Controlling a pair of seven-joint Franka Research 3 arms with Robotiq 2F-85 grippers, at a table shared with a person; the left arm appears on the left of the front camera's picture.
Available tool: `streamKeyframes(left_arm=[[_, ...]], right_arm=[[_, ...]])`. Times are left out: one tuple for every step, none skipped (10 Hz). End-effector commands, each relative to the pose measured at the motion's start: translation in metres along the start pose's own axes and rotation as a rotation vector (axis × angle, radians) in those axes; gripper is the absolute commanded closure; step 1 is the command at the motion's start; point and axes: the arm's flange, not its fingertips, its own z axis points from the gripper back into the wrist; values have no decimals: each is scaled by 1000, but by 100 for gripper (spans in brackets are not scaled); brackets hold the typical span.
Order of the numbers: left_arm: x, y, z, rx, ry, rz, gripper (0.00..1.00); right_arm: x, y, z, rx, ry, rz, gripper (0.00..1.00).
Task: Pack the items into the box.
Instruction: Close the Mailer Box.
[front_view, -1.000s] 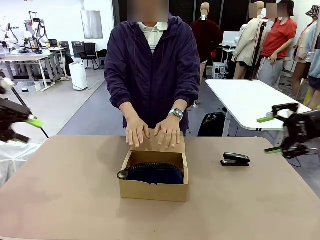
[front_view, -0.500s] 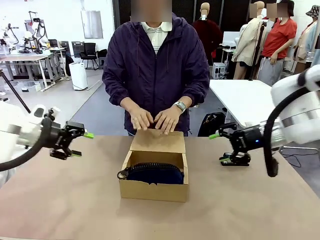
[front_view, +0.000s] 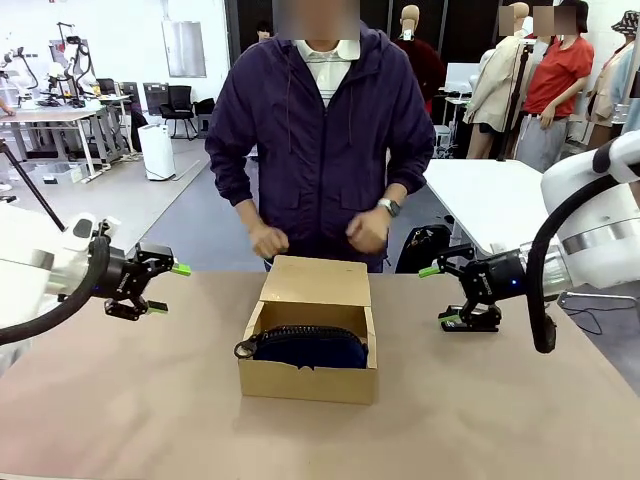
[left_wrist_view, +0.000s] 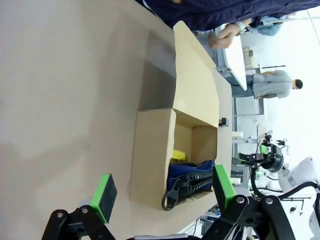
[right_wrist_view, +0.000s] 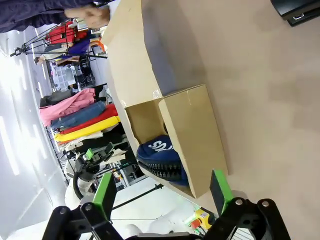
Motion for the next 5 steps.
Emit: streamKeyframes(left_arm=[[25,-3,-38,-26,175,-6,0],[56,-9,-77,-88,308,54,0],[78,-17,-119,-136,375,64,0],[87,-22,-149,-220,495,31,0],[95,-23,-174,-267,545,-2,0]], right_arm=[[26,12,-24,29,-154,-24,0],[36,22,-41,33,-137,87,0],[46,26,-59,18,-127,154,0],[54,26,-75,17,-116,196,0],[60,25,-93,38,-112,224,0]])
